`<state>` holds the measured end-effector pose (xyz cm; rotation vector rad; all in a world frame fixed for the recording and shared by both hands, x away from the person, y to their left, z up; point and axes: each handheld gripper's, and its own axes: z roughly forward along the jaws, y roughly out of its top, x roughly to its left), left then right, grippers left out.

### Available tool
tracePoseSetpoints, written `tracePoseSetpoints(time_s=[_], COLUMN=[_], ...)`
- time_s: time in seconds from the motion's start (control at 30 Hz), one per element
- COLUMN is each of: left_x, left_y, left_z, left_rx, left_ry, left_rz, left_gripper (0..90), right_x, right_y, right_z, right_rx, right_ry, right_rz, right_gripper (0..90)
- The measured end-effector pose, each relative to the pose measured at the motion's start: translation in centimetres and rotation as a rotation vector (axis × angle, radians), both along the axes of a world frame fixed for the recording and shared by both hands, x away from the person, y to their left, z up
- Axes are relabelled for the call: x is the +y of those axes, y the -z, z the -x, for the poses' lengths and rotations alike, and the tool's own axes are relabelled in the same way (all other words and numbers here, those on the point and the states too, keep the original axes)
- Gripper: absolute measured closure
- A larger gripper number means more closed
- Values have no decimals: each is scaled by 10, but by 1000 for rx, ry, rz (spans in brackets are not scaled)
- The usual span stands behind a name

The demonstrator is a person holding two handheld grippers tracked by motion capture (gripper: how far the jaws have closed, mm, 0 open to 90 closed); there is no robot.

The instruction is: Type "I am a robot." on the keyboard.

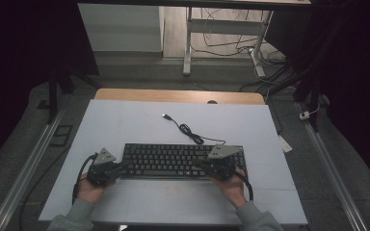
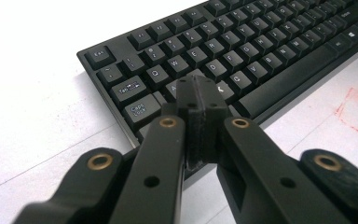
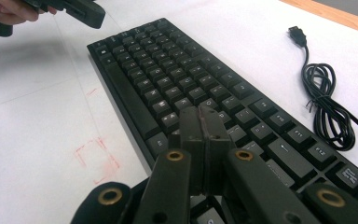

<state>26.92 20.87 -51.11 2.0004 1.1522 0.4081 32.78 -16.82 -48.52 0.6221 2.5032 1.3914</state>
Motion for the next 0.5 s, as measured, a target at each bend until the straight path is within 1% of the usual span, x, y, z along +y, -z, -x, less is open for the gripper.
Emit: tracePoseSetpoints(time_s=[0.3,0.43,0.47,0.5], left_x=[-3,-3,-3,-3], left_y=[5,7,8,8], left_z=[-6,-8,-9,-9], left_rx=[18,27,28,31], left_ry=[-9,-14,-14,-17], left_rz=[-24,-33,-36,-37], left_gripper=[884,884,884,884], right_x=[12,18,20,21], right_y=[1,2,3,3], right_z=[-7,-10,-11,-12], right_rx=[7,12,14,17], right_ry=[10,8,8,4], right_rz=[2,11,1,10], right_gripper=[895,895,895,895])
